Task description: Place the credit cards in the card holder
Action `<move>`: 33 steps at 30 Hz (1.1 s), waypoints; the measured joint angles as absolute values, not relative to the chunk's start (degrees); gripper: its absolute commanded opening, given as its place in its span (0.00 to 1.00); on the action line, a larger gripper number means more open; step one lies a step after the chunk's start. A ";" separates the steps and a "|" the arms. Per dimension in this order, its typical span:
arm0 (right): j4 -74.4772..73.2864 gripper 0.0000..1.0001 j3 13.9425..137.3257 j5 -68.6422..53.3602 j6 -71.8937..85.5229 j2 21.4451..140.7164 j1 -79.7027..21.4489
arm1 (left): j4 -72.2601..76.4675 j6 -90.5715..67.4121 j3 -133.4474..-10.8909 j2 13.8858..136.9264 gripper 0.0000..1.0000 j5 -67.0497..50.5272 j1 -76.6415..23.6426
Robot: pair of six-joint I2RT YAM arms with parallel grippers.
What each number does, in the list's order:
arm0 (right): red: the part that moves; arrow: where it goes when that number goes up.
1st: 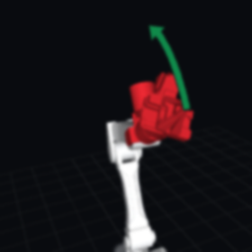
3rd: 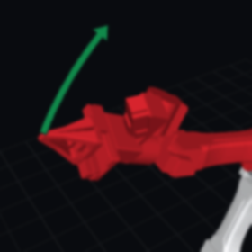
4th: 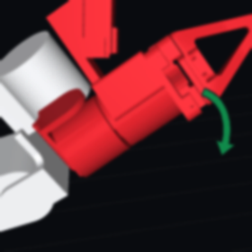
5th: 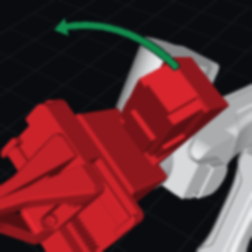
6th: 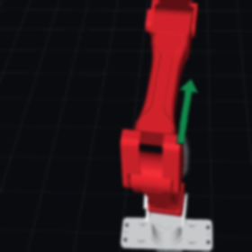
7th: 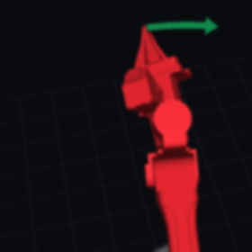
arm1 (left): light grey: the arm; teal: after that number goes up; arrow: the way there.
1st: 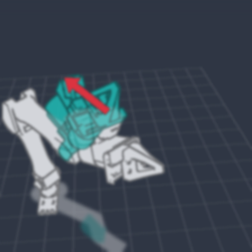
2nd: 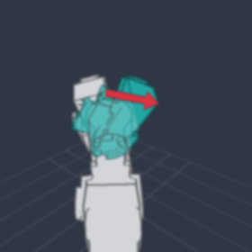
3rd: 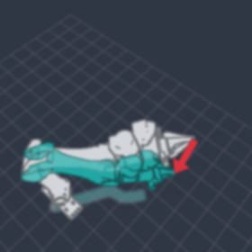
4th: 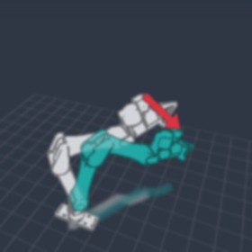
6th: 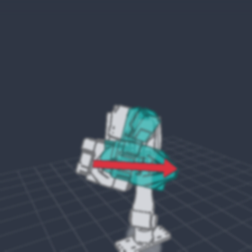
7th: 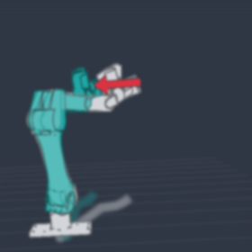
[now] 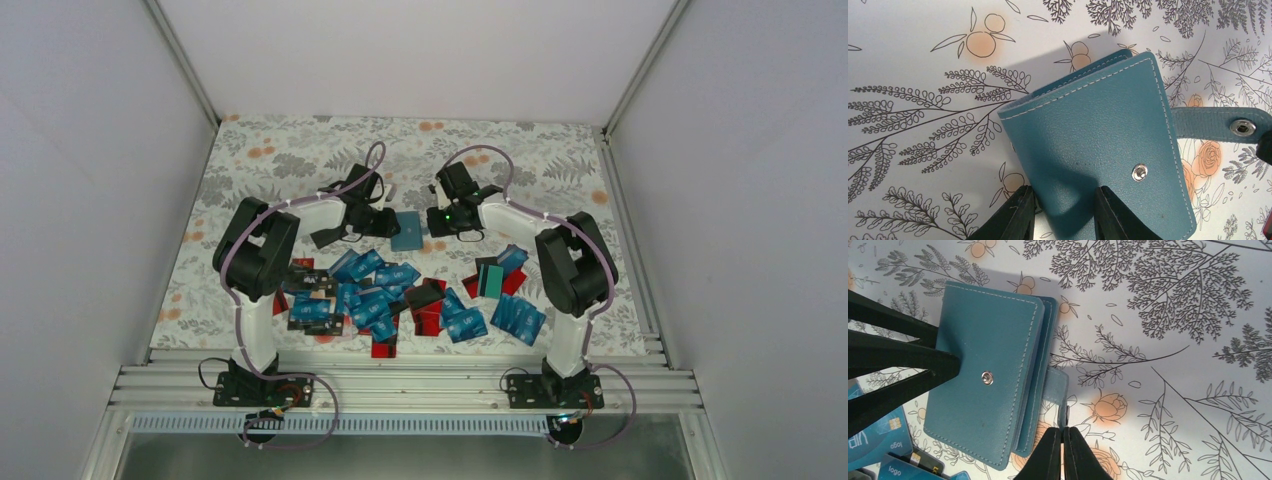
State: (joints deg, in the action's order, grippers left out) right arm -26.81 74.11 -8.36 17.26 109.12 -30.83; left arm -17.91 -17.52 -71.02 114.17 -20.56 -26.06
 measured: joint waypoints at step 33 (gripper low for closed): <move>-28.34 0.04 82.65 -18.39 15.77 116.62 -33.08 | -17.61 -17.54 -71.05 114.41 0.29 -20.82 -26.59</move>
State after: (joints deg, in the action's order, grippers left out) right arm -28.34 82.65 -18.39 15.77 116.62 -33.08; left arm -17.61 -17.54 -71.05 114.41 -20.82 -26.59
